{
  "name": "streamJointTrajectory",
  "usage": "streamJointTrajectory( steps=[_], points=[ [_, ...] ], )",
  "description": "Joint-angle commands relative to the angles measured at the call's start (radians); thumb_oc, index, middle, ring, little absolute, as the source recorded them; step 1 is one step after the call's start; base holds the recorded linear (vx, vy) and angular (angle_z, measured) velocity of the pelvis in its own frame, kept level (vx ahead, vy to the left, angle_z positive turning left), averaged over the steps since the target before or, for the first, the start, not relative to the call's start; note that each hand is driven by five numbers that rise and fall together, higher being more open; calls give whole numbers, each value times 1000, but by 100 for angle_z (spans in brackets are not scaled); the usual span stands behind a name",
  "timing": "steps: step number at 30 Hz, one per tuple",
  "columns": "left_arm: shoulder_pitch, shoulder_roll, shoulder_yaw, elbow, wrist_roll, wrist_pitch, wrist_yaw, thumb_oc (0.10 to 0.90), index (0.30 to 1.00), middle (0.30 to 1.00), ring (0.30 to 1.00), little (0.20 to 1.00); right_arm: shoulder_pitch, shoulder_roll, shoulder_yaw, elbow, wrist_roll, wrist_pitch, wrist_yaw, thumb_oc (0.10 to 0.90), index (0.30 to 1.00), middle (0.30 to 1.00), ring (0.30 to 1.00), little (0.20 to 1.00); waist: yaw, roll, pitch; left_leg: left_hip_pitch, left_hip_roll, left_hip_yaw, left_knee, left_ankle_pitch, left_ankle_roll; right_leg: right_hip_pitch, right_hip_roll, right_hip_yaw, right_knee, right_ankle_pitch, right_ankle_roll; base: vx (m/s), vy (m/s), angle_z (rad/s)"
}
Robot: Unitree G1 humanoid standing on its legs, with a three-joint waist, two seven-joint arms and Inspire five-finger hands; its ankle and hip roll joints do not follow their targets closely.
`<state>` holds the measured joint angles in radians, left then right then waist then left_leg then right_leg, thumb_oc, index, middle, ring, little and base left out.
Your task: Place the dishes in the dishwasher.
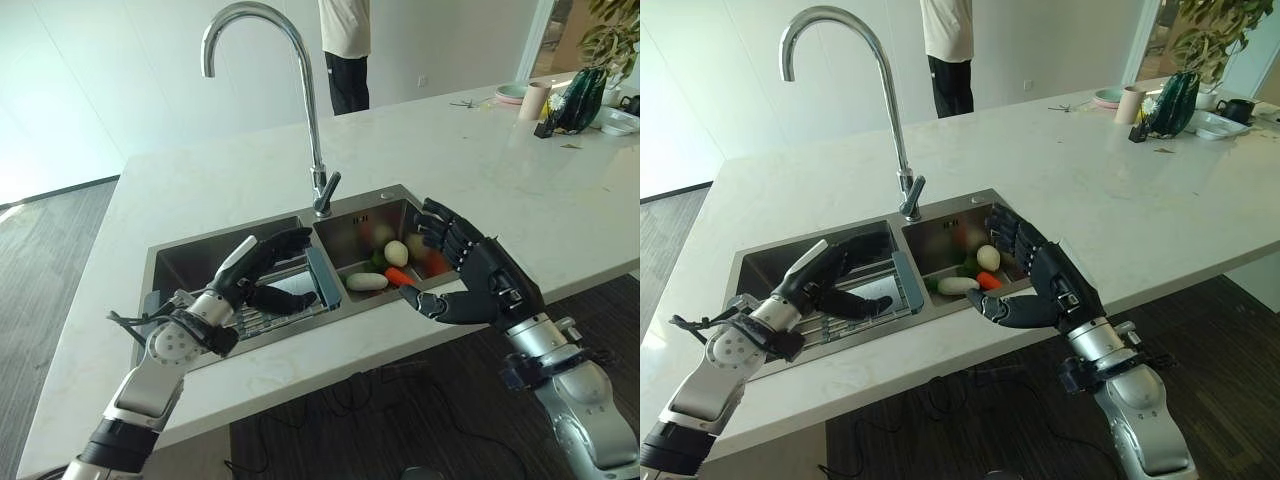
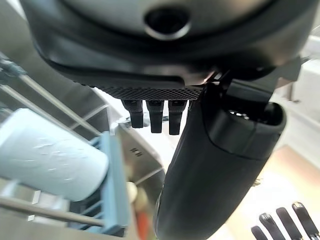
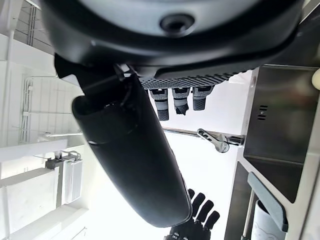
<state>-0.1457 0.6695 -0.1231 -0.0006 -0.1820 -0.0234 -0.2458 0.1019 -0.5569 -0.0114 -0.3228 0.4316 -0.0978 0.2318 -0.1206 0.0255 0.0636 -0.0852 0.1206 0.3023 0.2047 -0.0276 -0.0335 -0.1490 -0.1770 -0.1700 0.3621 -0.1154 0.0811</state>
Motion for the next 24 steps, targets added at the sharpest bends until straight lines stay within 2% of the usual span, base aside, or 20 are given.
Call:
streamJointTrajectory(
  steps=[1,24],
  points=[
    [-156,15,38,-28,-11,-73,58,800,900,900,900,900,-129,8,-32,-71,0,-88,6,800,900,900,900,900,-12,5,5,80,4,-25,95,-260,4,63,24,7,-62,-64,76,3,15,-4],
    [-207,36,13,209,117,-82,151,800,900,900,900,900,-140,-3,-28,-45,-11,-58,57,800,900,900,900,900,-38,12,2,106,-1,18,95,-276,14,68,40,28,-62,-63,77,5,14,-8]
  ],
)
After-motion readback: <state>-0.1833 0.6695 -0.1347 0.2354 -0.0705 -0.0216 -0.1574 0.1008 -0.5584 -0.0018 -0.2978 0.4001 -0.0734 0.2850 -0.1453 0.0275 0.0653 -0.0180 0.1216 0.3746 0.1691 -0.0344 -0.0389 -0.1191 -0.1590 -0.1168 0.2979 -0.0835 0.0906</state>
